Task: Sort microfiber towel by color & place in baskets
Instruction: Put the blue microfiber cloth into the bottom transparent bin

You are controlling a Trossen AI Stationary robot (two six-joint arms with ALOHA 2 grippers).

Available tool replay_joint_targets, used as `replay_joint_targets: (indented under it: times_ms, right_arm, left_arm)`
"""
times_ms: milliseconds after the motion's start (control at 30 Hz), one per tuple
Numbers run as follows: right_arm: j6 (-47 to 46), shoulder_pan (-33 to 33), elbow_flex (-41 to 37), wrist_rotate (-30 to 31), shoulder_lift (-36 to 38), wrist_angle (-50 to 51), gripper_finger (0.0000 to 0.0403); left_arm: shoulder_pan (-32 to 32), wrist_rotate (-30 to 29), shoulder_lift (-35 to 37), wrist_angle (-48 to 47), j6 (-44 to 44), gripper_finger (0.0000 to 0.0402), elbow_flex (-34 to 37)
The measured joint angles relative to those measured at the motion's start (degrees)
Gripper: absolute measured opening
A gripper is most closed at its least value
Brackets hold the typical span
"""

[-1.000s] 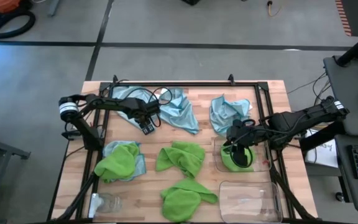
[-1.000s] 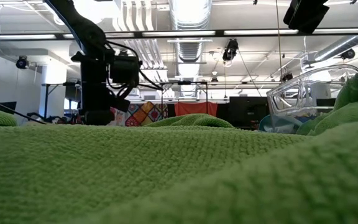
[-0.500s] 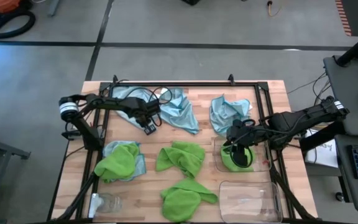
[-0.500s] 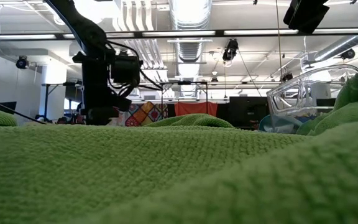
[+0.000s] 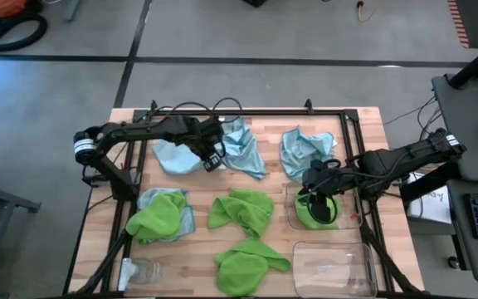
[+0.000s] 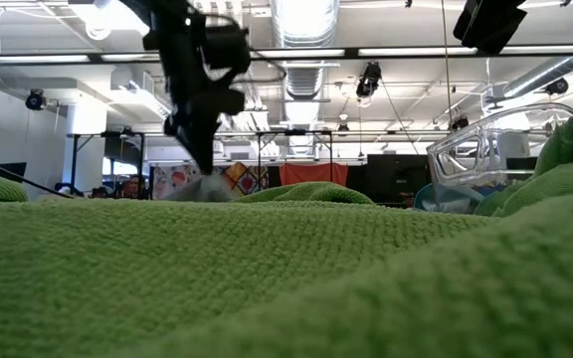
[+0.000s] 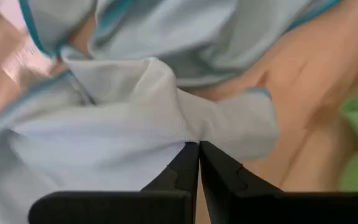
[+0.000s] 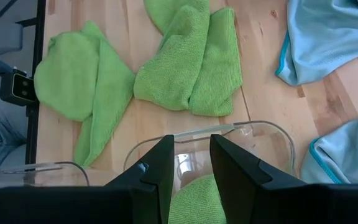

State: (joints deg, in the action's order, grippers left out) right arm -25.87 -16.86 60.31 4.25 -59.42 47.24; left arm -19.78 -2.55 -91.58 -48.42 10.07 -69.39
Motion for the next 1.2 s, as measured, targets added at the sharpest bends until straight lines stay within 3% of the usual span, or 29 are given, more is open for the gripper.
replay_joint_targets:
  times_ms: [100,267,633,833,1200]
  right_arm:
    - [-0.02,0.0,-0.02,2.68,0.0,0.0,0.0098]
    - [0.15,0.0,-0.02,12.18,0.0,-0.01,0.0098]
    - [8.3,0.0,-0.33,12.29,-0.4,-10.46,0.0098]
    - [12.36,0.02,-0.33,12.29,-2.13,-13.47,0.0098]
    - [16.63,0.55,2.16,12.19,-8.92,-13.27,0.0125]
  left_arm:
    - [1.59,-0.02,0.45,-2.72,0.0,0.0,-5.11]
    - [5.68,0.01,0.47,-4.26,-0.12,0.0,-14.31]
    - [15.53,-1.18,0.47,-4.81,-0.56,0.0,-29.27]
    - [18.94,-2.95,0.56,-4.69,-0.57,0.0,-32.11]
    - [19.85,-4.65,0.56,-5.78,-0.54,0.0,-30.17]
